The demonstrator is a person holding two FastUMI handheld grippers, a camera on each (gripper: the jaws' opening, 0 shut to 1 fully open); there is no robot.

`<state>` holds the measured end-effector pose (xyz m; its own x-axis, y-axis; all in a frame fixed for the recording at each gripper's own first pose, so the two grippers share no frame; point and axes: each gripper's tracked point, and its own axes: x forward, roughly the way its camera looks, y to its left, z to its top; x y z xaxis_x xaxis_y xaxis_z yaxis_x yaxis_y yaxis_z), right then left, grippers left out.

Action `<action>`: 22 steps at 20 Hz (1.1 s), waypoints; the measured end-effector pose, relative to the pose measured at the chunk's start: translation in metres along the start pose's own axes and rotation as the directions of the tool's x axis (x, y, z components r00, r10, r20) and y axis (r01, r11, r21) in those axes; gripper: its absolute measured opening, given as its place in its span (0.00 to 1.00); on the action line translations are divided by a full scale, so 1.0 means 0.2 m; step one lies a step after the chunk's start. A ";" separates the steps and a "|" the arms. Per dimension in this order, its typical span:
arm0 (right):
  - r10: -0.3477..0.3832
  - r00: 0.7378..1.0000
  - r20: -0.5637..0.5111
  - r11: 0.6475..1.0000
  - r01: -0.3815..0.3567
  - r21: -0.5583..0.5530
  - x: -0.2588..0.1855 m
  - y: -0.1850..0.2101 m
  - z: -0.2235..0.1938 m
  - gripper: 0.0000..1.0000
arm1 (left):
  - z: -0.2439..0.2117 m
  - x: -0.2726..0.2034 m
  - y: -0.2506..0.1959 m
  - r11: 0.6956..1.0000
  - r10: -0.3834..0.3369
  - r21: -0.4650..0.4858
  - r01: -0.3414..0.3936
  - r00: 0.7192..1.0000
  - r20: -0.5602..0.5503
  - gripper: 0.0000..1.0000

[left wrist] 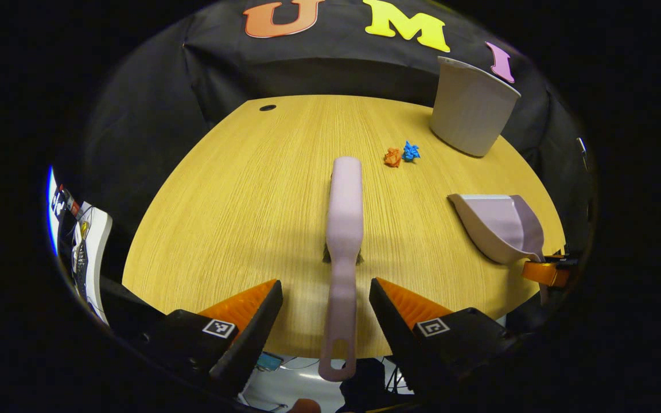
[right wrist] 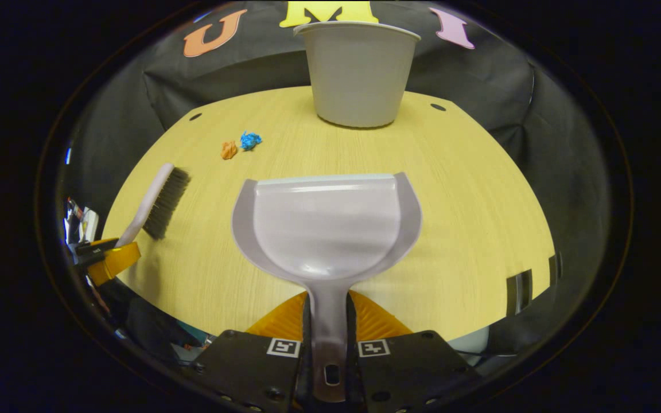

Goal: Pick up the small broom and dustpan from the desktop, sweep the trash into the dustpan with the broom, and then empty the trash into the garbage bin.

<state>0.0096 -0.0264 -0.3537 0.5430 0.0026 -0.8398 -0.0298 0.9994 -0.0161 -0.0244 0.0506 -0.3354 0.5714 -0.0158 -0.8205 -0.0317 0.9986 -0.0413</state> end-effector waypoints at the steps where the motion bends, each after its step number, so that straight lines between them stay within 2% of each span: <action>1: 0.000 1.000 -0.001 1.000 0.000 0.000 0.00 0.00 0.00 0.22 | 0.00 0.02 0.00 1.000 -0.001 0.000 0.001 1.000 -0.012 0.96; 2: 0.000 1.000 -0.002 1.000 0.000 0.001 0.00 0.00 0.00 0.19 | -0.01 0.04 0.00 1.000 0.000 -0.001 0.000 1.000 -0.028 0.92; 3: 0.001 1.000 -0.004 1.000 -0.001 0.002 0.00 0.00 0.00 0.22 | -0.01 0.05 -0.01 1.000 -0.004 -0.004 0.004 0.999 -0.045 0.89; 7: 0.007 1.000 -0.006 1.000 -0.007 0.004 0.00 0.00 0.01 0.22 | -0.03 0.09 -0.01 1.000 -0.010 -0.009 0.009 0.997 -0.081 0.75; 8: 0.008 1.000 -0.006 1.000 -0.008 0.003 0.00 0.00 0.00 0.22 | -0.04 0.09 0.00 1.000 -0.010 -0.010 0.010 0.996 -0.090 0.66; 10: 0.010 1.000 -0.007 1.000 -0.010 -0.004 0.01 0.00 0.00 0.22 | -0.05 0.11 0.00 1.000 -0.009 -0.016 0.008 0.994 -0.112 0.55; 14: 0.015 1.000 -0.012 0.999 -0.015 -0.035 0.01 -0.02 0.01 0.22 | -0.06 0.13 -0.01 1.000 -0.024 -0.022 0.021 0.990 -0.138 0.39; 16: 0.024 1.000 -0.018 0.999 -0.025 -0.041 0.02 -0.02 0.02 0.22 | -0.04 0.13 -0.01 1.000 -0.018 -0.020 0.015 0.990 -0.141 0.33; 17: 0.034 0.999 -0.018 0.999 -0.034 -0.041 0.01 -0.02 0.02 0.13 | -0.03 0.13 -0.02 0.999 -0.029 -0.030 0.025 0.989 -0.143 0.31; 22: 0.057 0.998 -0.016 0.996 -0.058 -0.069 0.00 -0.05 0.06 0.13 | 0.08 0.12 0.02 0.999 -0.022 -0.028 0.019 0.994 -0.106 0.29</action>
<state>0.0204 -0.0357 -0.3475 0.5266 0.0592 -0.8480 -0.1194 0.9928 -0.0049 0.0030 0.0545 -0.3468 0.4818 -0.0428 -0.8753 -0.0442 0.9963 -0.0731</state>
